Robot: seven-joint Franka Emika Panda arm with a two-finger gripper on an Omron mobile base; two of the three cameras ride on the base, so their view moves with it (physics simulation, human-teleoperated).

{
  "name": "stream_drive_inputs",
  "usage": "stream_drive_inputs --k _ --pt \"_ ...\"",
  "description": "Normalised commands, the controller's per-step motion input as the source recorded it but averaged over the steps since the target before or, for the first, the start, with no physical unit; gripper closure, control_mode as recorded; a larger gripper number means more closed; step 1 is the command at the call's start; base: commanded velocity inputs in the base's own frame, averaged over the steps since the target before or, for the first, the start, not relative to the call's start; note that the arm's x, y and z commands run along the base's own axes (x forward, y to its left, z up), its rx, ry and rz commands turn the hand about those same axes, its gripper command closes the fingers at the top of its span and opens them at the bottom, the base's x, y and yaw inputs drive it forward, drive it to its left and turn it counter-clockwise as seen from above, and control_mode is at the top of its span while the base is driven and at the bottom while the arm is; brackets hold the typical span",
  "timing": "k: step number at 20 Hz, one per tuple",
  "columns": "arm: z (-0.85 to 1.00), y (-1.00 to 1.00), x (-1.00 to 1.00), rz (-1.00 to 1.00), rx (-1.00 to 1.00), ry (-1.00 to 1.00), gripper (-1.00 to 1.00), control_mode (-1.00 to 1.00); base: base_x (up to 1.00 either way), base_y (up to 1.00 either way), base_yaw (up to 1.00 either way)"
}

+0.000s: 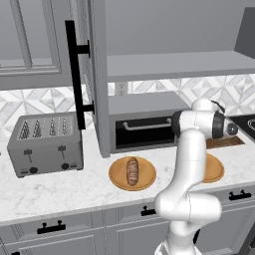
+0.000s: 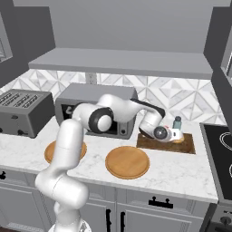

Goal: From the different types of pastries on the counter, select a croissant and place it on the cutting board. Then retrieve a jar of jam from the cabinet and place it alongside the croissant on the cutting board.

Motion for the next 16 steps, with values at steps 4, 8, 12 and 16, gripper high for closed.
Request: stream_drive_inputs --k 4,8,12,16 --pt "-0.57 0.0 0.01 -0.01 0.0 0.1 1.0 -1.0 0.0 0.0 0.0" --pt "-0.54 0.0 0.0 -0.01 0.0 0.08 1.0 -1.0 0.0 0.0 0.0" --pt "-0.54 0.0 0.0 -0.01 0.0 0.05 -1.0 -1.0 0.0 0.0 0.0" --pt "-0.48 0.0 0.0 0.0 0.0 0.02 -1.0 -1.0 0.0 0.0 0.0"
